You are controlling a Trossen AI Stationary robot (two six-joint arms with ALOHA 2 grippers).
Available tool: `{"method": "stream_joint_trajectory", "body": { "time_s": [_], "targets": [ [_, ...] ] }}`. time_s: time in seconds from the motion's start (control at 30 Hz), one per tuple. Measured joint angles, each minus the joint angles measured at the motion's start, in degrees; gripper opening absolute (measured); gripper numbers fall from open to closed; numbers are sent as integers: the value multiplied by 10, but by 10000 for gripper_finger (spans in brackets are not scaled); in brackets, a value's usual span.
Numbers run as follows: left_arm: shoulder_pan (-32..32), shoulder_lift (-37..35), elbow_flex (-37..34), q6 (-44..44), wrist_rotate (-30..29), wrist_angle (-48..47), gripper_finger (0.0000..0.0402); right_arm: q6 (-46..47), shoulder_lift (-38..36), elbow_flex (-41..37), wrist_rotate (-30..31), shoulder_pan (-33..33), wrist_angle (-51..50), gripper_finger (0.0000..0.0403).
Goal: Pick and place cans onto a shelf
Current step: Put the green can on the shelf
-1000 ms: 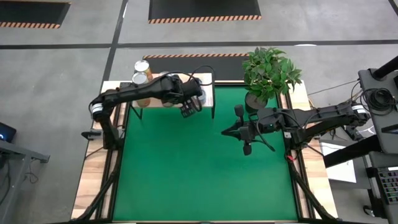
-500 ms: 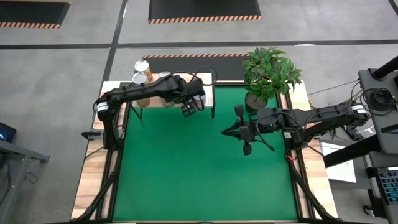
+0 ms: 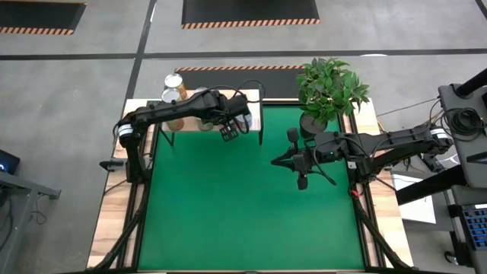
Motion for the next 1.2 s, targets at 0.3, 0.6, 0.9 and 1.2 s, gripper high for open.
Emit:
{"method": "stream_joint_trajectory", "body": {
  "time_s": [0.3, 0.6, 0.9, 1.2],
  "targets": [
    [5, 0, 0, 0, 0, 0, 293, 0, 0, 0, 0, 0, -3, 9],
    [8, 0, 0, 5, 0, 0, 333, 0, 0, 0, 0, 0, -3, 9],
    [3, -2, 22, 12, 0, -5, 343, 0, 0, 0, 0, 0, -3, 9],
    [3, -5, 64, 91, 1, 6, 326, -1, 0, 0, 0, 0, -4, 9]
  ]
}}
